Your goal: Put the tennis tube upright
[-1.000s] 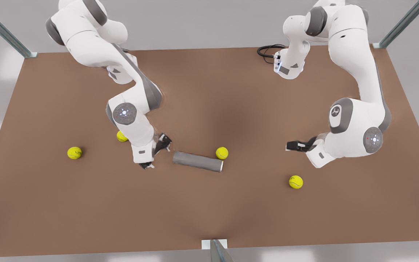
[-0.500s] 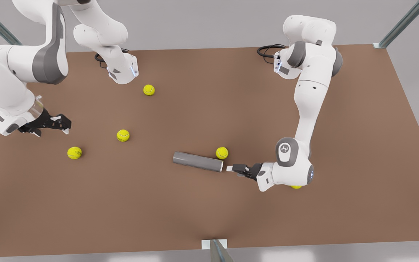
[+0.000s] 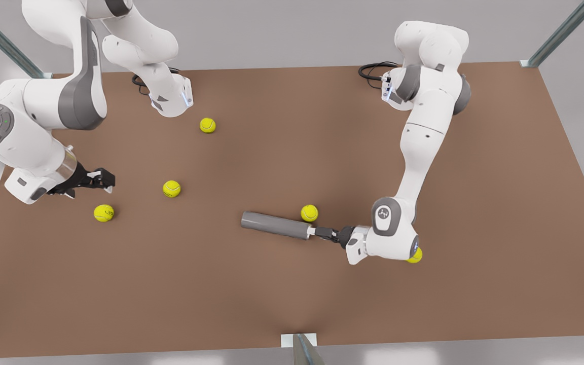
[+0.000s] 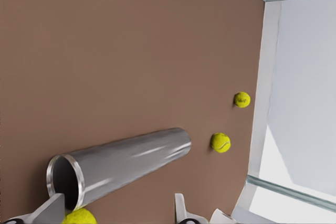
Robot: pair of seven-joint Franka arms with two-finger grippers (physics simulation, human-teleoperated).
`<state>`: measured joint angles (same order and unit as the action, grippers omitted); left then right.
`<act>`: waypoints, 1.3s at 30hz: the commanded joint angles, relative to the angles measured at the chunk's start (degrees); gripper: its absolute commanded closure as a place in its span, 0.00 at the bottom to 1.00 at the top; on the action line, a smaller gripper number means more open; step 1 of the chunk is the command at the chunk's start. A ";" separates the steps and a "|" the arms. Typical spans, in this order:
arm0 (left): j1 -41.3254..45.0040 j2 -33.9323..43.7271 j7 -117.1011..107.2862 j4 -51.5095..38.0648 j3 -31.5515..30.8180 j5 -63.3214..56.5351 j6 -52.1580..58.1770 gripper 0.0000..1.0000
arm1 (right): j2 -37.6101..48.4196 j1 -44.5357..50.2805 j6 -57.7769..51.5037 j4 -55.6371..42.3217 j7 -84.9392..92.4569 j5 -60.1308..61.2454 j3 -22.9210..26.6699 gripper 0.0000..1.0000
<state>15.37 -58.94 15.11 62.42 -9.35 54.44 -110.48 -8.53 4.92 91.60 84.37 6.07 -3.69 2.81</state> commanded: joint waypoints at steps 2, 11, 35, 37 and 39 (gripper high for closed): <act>0.10 0.05 0.62 0.42 0.03 0.31 0.08 0.01 | -0.08 0.18 0.07 0.09 -0.01 0.00 0.00 0.00; 0.45 -3.46 9.32 1.30 0.12 0.14 -1.50 0.01 | -0.88 0.26 0.07 0.18 -0.01 0.00 0.00 0.00; 3.08 -5.31 13.10 2.53 -1.20 8.14 -5.01 0.15 | -0.70 0.61 1.38 0.62 0.08 0.09 -0.26 0.00; 3.17 -5.31 13.10 2.44 -1.20 8.49 -5.10 0.33 | -0.79 0.62 1.38 0.62 0.08 0.09 -0.26 0.00; 3.26 -5.39 13.10 2.44 -1.29 8.66 -5.10 0.37 | -0.70 0.53 1.30 0.62 -0.01 0.09 -0.26 0.00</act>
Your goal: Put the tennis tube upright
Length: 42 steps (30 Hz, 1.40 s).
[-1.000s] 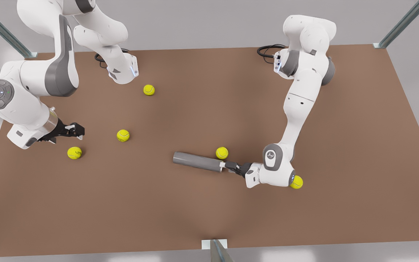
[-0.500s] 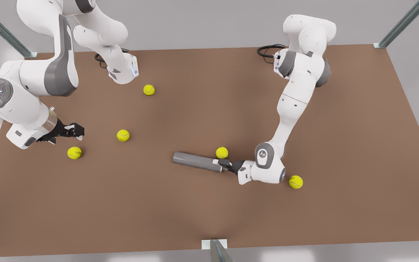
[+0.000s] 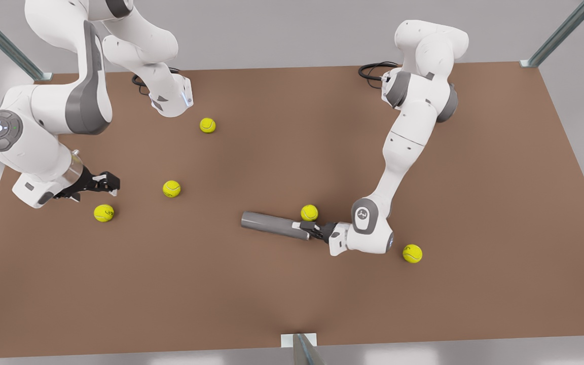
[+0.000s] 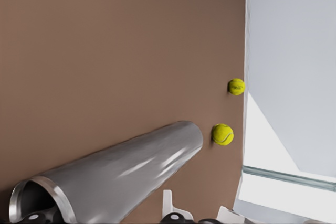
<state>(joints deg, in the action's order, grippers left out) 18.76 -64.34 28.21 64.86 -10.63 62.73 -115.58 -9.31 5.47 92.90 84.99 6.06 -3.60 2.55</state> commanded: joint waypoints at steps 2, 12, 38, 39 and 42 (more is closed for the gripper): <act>0.23 0.01 0.00 0.00 0.00 0.99 0.00 0.51 | 0.00 -0.02 -0.09 0.00 0.00 0.00 0.00 0.00; -0.65 0.62 -0.44 -0.09 -1.15 1.08 0.26 0.64 | 1.32 -0.90 0.53 -0.26 -0.18 -0.35 0.09 0.00; -9.35 7.04 -11.51 1.58 -5.98 1.43 6.15 0.79 | 1.49 -4.85 2.02 0.17 -0.35 -0.88 -7.29 0.00; -9.88 7.12 -13.01 1.41 -6.07 1.43 6.68 0.79 | 1.49 -4.85 2.02 0.09 -0.26 -0.88 -7.29 0.00; -10.32 7.04 -18.98 -0.70 -5.54 1.43 9.49 0.79 | 1.49 -4.85 1.93 0.00 -0.09 -0.88 -7.29 0.00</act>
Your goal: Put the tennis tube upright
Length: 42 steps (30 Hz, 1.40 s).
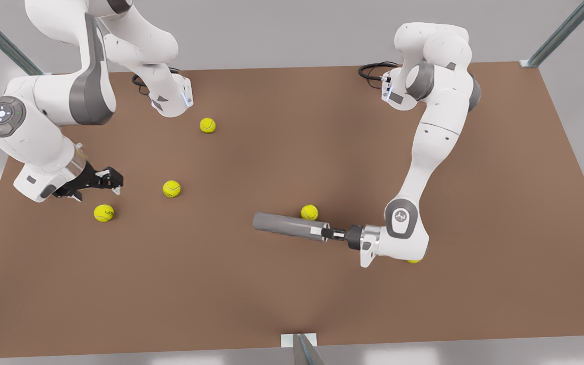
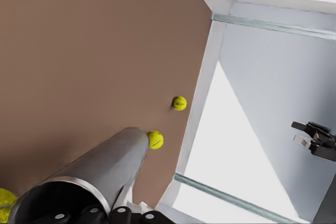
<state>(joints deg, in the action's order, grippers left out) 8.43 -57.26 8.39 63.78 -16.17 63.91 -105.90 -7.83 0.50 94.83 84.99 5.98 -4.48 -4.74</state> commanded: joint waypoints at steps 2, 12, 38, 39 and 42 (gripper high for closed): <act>-0.08 0.04 -2.41 -0.41 0.08 0.16 0.61 0.79 | -0.52 0.03 0.09 -0.18 0.00 0.00 0.00 0.00; 0.27 2.24 -17.09 -7.18 2.90 -10.65 5.88 0.79 | -0.70 0.81 0.18 -0.44 0.09 -0.09 0.00 0.00; -0.34 16.91 -28.17 -6.83 4.04 -59.25 8.61 0.79 | -0.96 0.38 0.18 -0.44 0.62 0.00 0.00 0.00; 0.10 16.83 -28.25 -6.74 4.04 -60.31 8.52 0.79 | -0.96 0.46 0.18 -0.44 0.62 0.00 0.00 0.00; 2.29 16.39 -29.66 -6.39 4.13 -66.55 8.61 0.79 | -1.49 0.55 0.18 -0.53 0.62 0.00 0.00 0.00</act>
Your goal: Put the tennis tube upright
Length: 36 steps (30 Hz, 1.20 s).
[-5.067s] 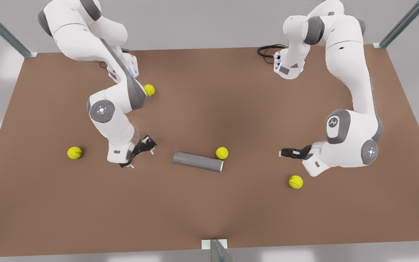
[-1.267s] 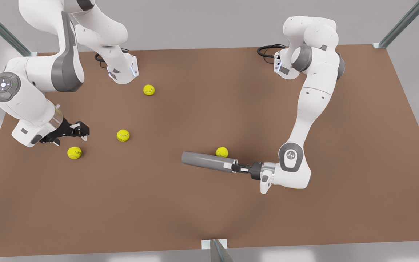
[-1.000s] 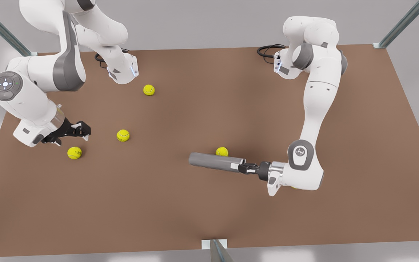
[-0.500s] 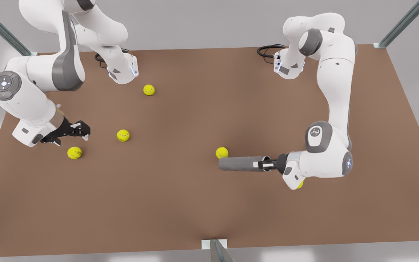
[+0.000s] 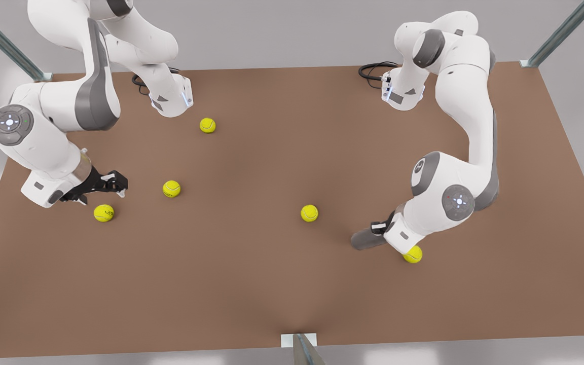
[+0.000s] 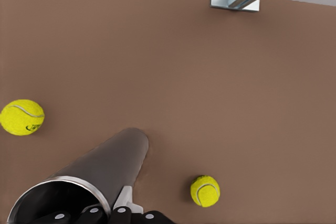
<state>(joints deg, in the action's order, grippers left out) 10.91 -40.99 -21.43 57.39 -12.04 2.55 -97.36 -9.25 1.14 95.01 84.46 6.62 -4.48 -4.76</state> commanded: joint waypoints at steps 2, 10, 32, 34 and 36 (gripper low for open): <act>0.17 -0.41 -0.02 0.09 0.09 -7.65 -0.63 0.79 | 0.02 0.00 0.00 0.00 0.06 0.00 0.01 0.00; 0.17 -4.71 -0.02 0.18 0.00 -14.42 -2.48 0.79 | -0.07 0.09 0.00 0.00 0.06 0.00 0.01 0.00; -0.19 -4.01 0.33 0.18 -0.52 -10.28 -1.51 0.00 | -1.03 0.09 0.00 0.09 -0.03 0.18 -0.08 0.00; -0.19 -4.01 0.24 0.09 -0.35 -10.37 -1.08 0.00 | -1.12 0.09 0.00 0.09 -0.03 0.17 -0.08 0.00; -0.10 -3.84 0.16 0.09 -0.26 -10.46 -0.90 0.00 | -1.12 0.00 0.09 0.09 -0.03 0.09 -0.08 0.00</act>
<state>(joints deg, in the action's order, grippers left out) 10.81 -44.83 -21.27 57.48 -12.30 -7.67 -98.18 -10.46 1.13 95.03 84.48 6.59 -4.39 -4.83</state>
